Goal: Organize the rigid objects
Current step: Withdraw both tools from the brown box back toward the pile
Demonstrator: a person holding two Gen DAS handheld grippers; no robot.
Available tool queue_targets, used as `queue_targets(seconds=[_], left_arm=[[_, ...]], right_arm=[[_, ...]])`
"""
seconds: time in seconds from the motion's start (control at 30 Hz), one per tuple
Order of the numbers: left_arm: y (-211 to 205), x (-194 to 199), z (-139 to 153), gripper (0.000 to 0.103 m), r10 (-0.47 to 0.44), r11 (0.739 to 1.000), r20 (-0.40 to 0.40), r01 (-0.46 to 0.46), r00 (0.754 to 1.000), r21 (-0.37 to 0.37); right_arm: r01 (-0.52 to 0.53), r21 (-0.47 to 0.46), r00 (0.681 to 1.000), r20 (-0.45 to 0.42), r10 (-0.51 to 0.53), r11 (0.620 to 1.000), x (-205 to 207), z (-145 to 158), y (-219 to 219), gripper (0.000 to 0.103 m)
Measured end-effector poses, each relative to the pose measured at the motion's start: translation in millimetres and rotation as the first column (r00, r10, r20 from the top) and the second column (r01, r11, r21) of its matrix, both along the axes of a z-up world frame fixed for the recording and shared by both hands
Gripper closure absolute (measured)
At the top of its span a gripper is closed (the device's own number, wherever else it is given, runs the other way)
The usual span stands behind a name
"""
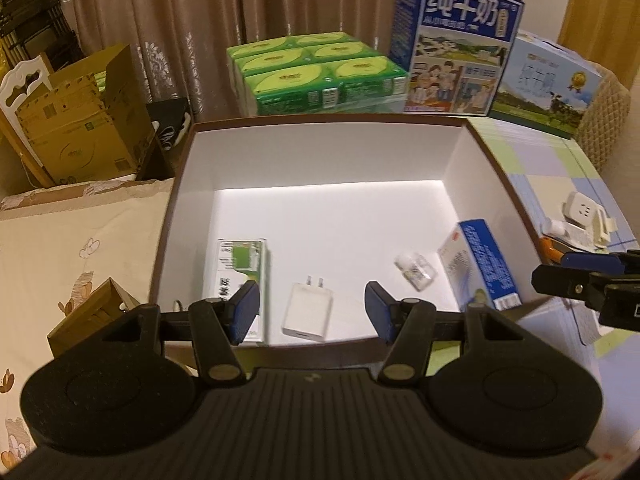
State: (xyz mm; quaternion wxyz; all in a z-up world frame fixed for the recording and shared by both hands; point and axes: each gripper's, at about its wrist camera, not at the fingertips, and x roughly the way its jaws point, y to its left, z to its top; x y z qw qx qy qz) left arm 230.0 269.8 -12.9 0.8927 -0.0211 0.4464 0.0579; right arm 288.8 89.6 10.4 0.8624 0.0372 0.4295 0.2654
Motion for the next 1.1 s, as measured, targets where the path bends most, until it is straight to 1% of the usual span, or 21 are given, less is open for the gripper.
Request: queue_targets(seconds=[0.3, 0.57, 0.8, 1.1], left_arm=[[-43.9, -18.4, 4.6, 0.048, -0.033, 0.999, 0.012, 0.033, 0.999, -0.008], [-93.8, -35.3, 4.9, 0.048, -0.057, 0.998, 0.009, 0.057, 0.998, -0.021], [-148.4, -44.8, -1.8, 0.048, -0.099, 0.994, -0.017, 0.099, 0.995, -0.044], [-217.8, -42.4, -14.5, 0.048, -0.157, 0.986, -0.053, 0.154, 0.986, -0.061]], right_arm=[[0.014, 0.018, 1.0, 0.003, -0.014, 1.0, -26.0, 8.1, -38.1, 0.052], [0.008, 0.029, 1.0, -0.015, -0.007, 1.0, -47.1, 9.1, -83.1, 0.052], [0.02, 0.023, 0.999, -0.043, -0.019, 1.0, -59.1, 5.4, -136.3, 0.052], [0.087, 0.002, 0.991, -0.098, -0.086, 0.996, -59.9, -5.4, -209.7, 0.052]])
